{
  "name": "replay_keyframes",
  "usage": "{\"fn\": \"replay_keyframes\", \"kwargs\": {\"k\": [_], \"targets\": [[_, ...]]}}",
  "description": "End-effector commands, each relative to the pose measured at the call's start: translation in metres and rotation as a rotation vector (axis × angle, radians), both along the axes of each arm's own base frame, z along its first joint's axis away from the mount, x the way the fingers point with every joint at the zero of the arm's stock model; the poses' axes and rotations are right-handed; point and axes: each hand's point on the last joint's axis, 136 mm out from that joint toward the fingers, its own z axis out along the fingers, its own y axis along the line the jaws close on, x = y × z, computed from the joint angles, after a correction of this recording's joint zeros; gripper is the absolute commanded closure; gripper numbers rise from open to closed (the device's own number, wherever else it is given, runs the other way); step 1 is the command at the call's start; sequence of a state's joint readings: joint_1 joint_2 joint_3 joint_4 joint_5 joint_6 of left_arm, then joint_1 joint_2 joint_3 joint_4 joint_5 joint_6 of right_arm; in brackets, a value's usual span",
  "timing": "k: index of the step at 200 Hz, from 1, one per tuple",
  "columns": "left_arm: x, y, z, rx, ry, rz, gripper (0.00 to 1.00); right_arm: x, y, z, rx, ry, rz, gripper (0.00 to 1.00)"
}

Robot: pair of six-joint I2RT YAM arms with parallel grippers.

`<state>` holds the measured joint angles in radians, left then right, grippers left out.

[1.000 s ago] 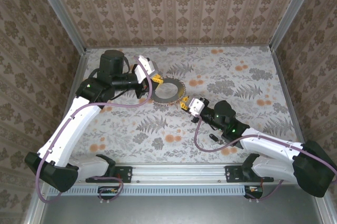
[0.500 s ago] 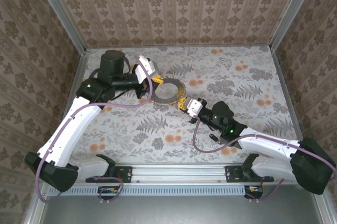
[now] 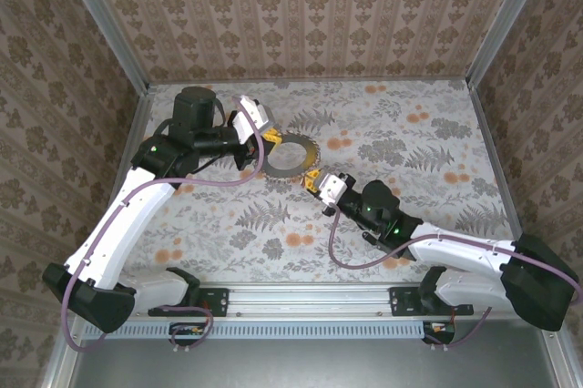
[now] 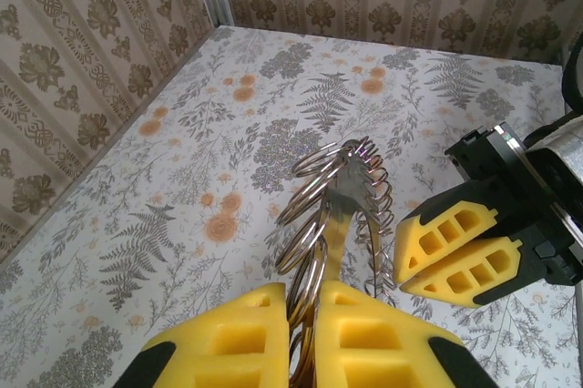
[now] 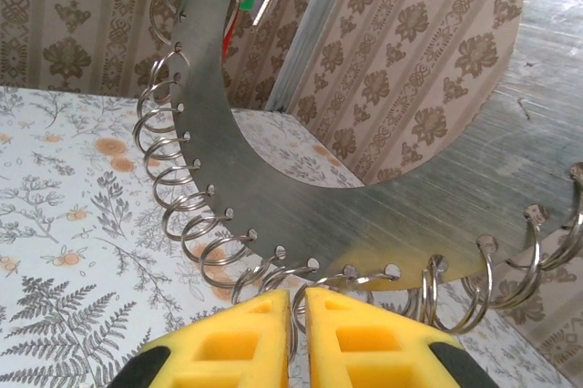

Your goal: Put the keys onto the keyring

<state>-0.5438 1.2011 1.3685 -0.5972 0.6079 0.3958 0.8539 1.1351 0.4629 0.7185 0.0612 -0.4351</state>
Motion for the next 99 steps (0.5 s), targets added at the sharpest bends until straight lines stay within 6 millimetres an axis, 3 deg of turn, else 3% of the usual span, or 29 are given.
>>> {"fn": "replay_keyframes", "kwargs": {"k": [1, 61, 99], "targets": [[-0.006, 0.0, 0.032, -0.063, -0.071, -0.003, 1.0, 0.008, -0.007, 0.01, 0.043, -0.032, -0.068, 0.85], [-0.009, 0.001, 0.034, -0.066, -0.072, -0.007, 1.0, 0.013, -0.009, 0.01, 0.007, -0.064, -0.098, 0.84], [-0.008, 0.001, 0.034, -0.064, -0.077, -0.006, 1.0, 0.003, -0.014, 0.005, -0.02, -0.051, -0.064, 0.83]]}}
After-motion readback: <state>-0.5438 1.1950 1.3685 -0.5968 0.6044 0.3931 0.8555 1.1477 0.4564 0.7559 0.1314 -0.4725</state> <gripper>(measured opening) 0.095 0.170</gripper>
